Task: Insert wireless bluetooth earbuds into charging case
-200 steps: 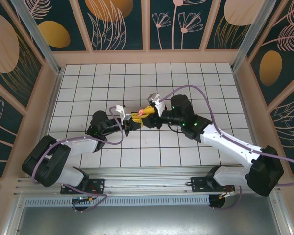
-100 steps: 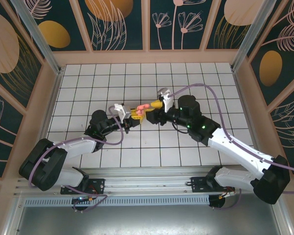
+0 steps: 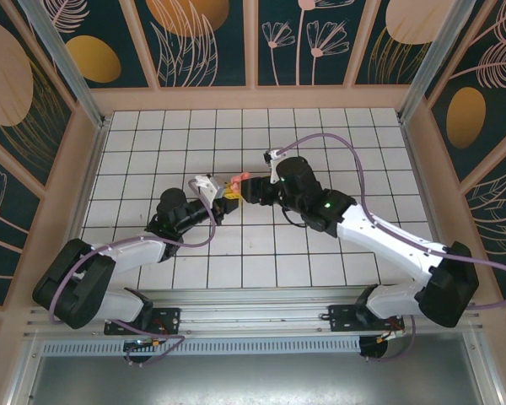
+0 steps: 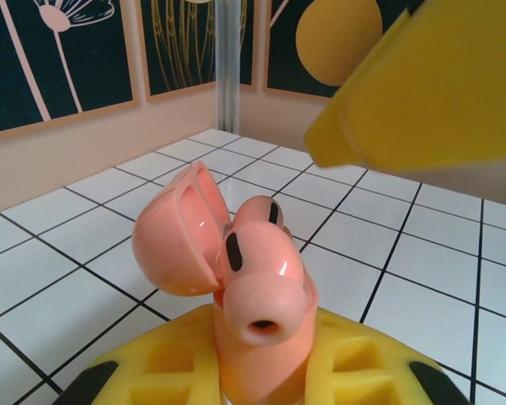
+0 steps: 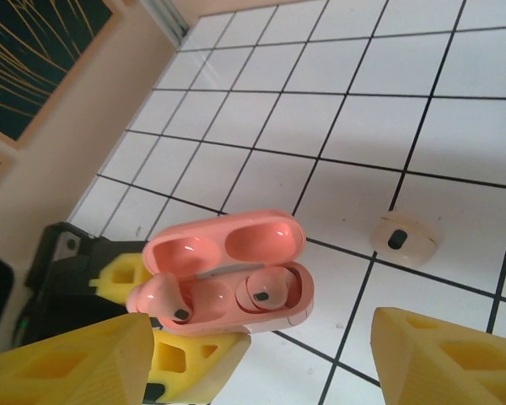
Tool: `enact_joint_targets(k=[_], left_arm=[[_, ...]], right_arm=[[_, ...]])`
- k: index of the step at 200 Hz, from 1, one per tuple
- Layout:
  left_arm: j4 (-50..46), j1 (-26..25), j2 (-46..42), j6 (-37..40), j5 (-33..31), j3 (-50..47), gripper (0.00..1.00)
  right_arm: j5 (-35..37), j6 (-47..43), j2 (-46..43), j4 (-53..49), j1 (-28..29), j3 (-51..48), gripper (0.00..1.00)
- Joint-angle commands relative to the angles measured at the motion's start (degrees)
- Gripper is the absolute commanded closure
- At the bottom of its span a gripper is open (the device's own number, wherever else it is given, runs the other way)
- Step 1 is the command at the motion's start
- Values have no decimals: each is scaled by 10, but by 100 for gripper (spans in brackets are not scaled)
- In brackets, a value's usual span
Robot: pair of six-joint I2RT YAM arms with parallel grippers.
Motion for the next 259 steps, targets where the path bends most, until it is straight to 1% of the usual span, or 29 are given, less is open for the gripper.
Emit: enact_joint_targets(k=[1, 28, 84, 154, 218, 259], left_arm=[[-1, -1, 3, 6, -11, 15, 100], [-4, -1, 3, 7, -13, 15, 100], [-4, -1, 5, 7, -14, 18, 100], [-4, -1, -3, 7, -9, 17, 100], [-5, -1, -11, 8, -9, 15, 100], [-7, -1, -15, 9, -11, 15, 100]], right_arm=[[17, 25, 10, 0, 9, 25, 29], [6, 28, 19, 13, 16, 29, 28], [21, 19, 52, 2, 30, 57, 25], [49, 8, 78, -13, 30, 72, 24], [90, 8, 84, -50, 30, 77, 25], [91, 8, 81, -61, 30, 72, 26]])
